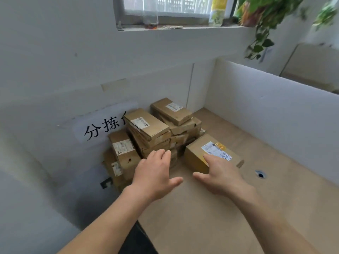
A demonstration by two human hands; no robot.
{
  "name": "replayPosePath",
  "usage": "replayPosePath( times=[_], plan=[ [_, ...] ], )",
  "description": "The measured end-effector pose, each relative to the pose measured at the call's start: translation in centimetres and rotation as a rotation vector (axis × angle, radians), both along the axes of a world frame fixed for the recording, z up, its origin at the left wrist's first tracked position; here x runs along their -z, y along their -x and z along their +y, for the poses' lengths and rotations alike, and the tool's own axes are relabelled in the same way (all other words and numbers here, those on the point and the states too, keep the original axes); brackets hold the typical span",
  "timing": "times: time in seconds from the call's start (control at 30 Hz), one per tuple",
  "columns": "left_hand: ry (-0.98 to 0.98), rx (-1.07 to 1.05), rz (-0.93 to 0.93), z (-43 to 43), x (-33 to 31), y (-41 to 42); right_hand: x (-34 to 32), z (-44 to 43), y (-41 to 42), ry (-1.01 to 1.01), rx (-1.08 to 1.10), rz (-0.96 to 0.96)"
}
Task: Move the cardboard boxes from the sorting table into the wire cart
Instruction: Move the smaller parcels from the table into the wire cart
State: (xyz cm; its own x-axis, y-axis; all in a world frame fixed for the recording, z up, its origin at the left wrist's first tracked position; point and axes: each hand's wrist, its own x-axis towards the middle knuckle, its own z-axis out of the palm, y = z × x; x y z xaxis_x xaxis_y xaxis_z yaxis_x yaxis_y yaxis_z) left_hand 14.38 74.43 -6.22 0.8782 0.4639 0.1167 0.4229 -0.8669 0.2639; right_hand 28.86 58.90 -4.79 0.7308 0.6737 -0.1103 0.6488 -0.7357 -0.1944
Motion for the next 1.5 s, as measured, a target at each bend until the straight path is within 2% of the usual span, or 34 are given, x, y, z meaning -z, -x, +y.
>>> replayPosePath(
  times=[0.43, 0.67, 1.13, 1.3, 1.5],
  plan=[
    [0.019, 0.244, -0.013, 2.5, -0.3, -8.0, -1.5, 0.1, -2.7, -0.024, 0.25, -0.001],
    [0.047, 0.307, 0.029, 1.7, 0.6, -12.3, -0.4, -1.0, -5.1, 0.001, 0.309, 0.024],
    [0.108, 0.192, 0.268, 0.5, 6.8, -19.5, 7.6, -1.2, -16.5, 0.083, 0.313, 0.212],
    [0.127, 0.13, 0.328, -0.2, 8.7, -20.6, 10.0, -0.3, -20.8, 0.056, 0.295, 0.196],
    [0.169, 0.082, 0.357, -0.7, 10.3, -20.1, 12.5, -0.4, -21.7, 0.072, 0.333, 0.266]
  ],
)
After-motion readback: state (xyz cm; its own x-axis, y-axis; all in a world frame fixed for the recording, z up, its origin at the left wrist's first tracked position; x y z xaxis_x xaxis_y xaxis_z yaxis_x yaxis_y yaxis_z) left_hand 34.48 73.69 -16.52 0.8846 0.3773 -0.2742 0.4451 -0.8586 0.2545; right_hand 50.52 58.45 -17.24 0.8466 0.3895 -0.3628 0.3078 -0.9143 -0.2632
